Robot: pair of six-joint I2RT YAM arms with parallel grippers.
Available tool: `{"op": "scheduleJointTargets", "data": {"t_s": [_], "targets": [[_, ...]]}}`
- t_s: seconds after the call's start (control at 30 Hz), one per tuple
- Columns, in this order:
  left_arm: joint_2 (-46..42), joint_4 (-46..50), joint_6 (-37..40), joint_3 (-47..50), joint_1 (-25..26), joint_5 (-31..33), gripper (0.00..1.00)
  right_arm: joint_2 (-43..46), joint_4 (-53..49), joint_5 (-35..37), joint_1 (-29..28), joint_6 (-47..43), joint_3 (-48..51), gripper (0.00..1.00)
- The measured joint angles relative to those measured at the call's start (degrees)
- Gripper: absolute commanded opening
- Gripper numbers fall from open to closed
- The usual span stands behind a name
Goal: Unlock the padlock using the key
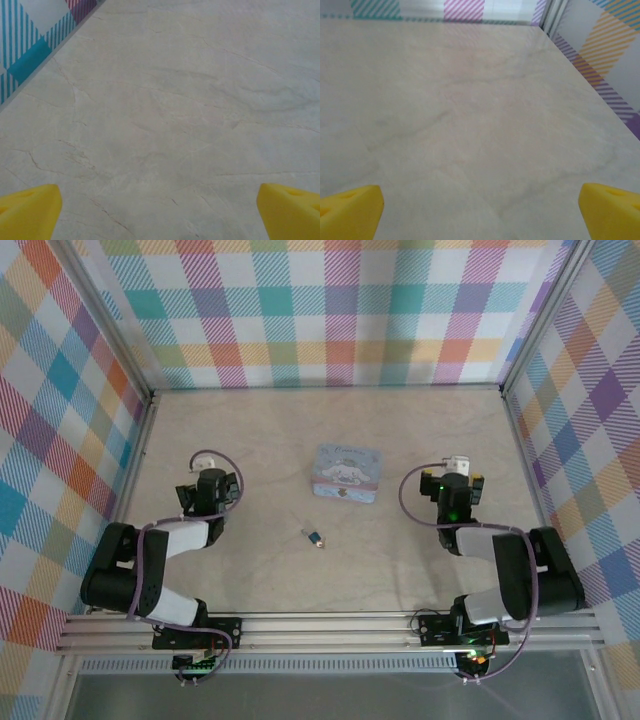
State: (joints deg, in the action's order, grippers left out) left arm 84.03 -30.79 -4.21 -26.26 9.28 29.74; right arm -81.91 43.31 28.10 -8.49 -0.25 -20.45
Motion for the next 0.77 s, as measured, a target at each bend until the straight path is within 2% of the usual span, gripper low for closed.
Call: {"op": "scheduleJointTargets", "data": {"t_s": [0.17, 0.27, 0.47, 0.77], "targets": [[3.3, -4.9, 2.2, 0.1, -3.3, -9.0, 1.00, -3.8, 3.0, -10.4, 4.3, 0.2, -0.2, 1.00], [5.1, -10.0, 3.2, 1.5, -3.5, -13.6, 1.00, -6.0, 4.0, -13.6, 5.3, 1.0, -0.7, 1.00], [5.5, -13.4, 3.8, 2.5, -3.6, -16.2, 1.00, -6.1, 4.7, -15.6, 5.4, 1.3, -0.7, 1.00], [5.5, -14.7, 3.9, 2.5, -3.6, -16.7, 1.00, -6.1, 4.7, -17.3, 5.9, 1.5, -0.8, 1.00]]}}
